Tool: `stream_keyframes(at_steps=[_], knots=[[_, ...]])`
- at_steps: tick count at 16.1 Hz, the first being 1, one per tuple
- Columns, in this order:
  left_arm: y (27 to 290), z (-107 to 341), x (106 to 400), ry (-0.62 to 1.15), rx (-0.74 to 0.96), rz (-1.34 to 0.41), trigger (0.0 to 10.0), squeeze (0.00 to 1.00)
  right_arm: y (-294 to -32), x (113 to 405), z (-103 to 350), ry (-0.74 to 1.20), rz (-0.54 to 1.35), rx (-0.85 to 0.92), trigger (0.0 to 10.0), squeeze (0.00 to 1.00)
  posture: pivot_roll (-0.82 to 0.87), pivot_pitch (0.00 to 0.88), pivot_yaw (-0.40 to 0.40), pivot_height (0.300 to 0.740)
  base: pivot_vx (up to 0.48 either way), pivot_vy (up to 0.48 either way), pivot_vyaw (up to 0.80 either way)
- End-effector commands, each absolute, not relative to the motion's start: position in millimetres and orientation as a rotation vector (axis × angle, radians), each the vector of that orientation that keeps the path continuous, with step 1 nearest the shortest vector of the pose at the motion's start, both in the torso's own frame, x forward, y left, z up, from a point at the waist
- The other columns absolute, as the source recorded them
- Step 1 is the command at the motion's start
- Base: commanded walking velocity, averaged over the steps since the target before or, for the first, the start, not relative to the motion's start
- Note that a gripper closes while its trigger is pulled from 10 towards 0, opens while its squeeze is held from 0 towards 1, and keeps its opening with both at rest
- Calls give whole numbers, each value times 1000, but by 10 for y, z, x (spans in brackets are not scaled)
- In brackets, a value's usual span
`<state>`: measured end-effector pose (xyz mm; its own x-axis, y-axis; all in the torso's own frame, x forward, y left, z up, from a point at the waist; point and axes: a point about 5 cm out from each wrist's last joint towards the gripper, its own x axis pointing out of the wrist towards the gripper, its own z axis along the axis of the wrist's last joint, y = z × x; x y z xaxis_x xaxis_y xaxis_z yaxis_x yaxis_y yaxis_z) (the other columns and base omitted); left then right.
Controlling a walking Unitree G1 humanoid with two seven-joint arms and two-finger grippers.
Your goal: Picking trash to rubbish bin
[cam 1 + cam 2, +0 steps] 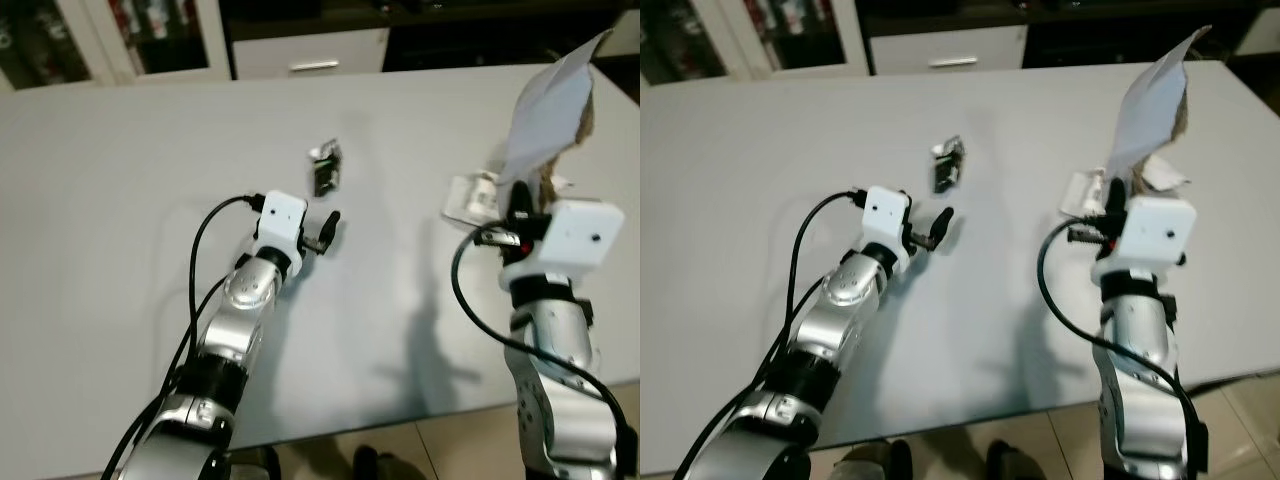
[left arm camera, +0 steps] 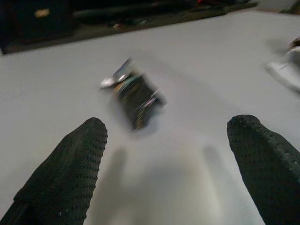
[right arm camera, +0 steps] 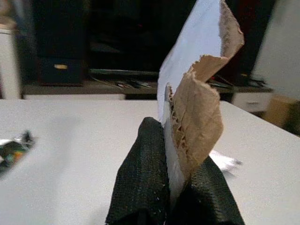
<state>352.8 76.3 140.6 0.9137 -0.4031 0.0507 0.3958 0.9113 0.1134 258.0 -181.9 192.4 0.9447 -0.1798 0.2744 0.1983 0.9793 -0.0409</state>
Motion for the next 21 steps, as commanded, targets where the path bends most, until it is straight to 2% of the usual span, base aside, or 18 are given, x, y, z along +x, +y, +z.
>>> stream_keyframes(at_steps=[1,7,21], knots=[[703,1426,3533,-86,115,-441,10000,0,-1842,2540,1973,-287,-216,-71,10000,0,68,88,-2,740,0,0,0],[637,1439,3571,-97,123,-467,10000,0,-1793,2511,2035,-301,-216,-108,10000,0,46,76,9,740,0,-246,0],[693,1415,3625,-84,139,-432,10000,0,-1623,2596,2120,-324,-153,-131,10000,0,54,79,8,740,0,-462,0]])
